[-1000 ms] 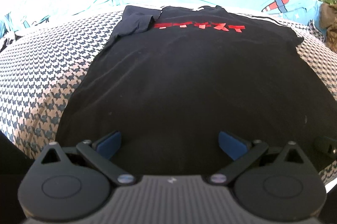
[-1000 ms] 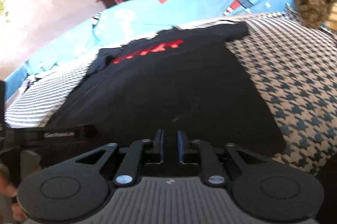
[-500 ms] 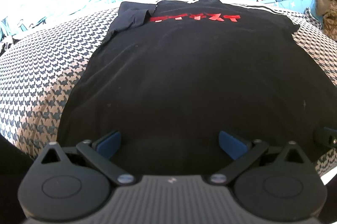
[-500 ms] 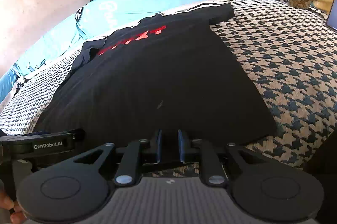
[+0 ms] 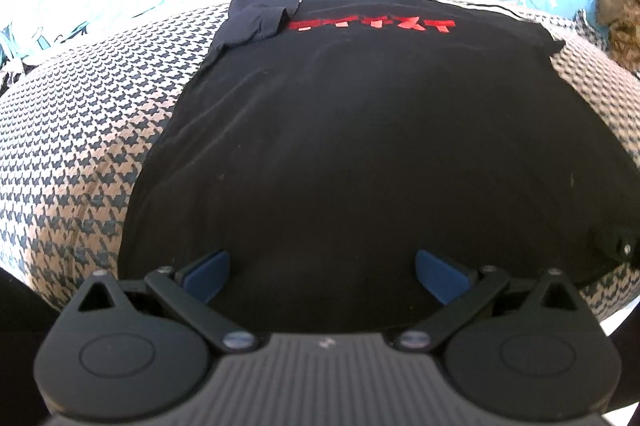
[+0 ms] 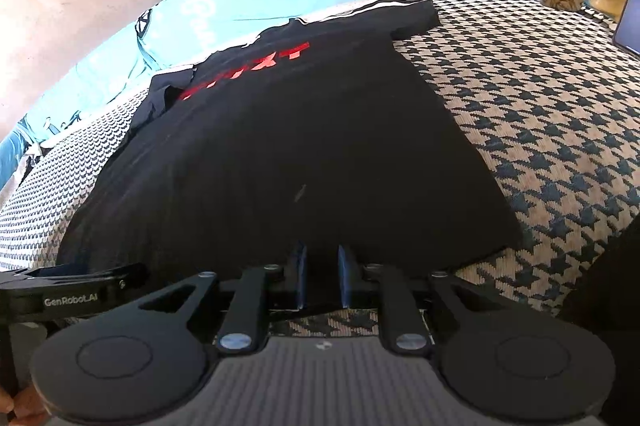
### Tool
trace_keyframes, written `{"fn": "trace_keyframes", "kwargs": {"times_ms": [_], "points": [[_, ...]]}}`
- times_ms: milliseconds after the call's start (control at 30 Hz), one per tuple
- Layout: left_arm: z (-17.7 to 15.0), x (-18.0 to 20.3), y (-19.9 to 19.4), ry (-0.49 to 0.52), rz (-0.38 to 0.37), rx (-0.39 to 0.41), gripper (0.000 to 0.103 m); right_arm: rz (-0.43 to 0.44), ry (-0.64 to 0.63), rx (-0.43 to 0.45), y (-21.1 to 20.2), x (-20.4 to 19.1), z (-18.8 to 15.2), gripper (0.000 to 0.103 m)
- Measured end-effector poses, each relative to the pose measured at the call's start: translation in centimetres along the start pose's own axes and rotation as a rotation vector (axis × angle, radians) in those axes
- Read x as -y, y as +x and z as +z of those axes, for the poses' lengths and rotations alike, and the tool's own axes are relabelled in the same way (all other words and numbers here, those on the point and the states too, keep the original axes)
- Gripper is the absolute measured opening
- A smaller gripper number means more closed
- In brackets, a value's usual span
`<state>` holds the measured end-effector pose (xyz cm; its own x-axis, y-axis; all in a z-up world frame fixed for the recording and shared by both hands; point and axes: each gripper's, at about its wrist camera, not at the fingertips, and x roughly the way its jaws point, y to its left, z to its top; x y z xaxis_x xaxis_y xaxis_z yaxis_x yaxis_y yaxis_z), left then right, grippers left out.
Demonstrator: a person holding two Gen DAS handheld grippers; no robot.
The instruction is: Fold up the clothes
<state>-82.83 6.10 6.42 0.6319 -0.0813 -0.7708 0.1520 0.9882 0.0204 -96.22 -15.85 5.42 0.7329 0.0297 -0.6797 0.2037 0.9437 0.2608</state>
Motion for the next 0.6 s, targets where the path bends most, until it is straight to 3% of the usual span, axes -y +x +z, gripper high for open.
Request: {"fn": "trace_keyframes", "kwargs": {"times_ms": [267, 600], "points": [[2.6, -1.6, 1.0, -0.112, 0.016, 0.052, 0.103, 0.026, 0.108, -0.011, -0.8, 0.2, 0.3, 0.021], [6.9, -2.9, 4.6, -0.149, 0.041, 0.105, 0.103, 0.032, -0.038, 0.01, -0.5, -2.3, -0.1, 0.026]]}}
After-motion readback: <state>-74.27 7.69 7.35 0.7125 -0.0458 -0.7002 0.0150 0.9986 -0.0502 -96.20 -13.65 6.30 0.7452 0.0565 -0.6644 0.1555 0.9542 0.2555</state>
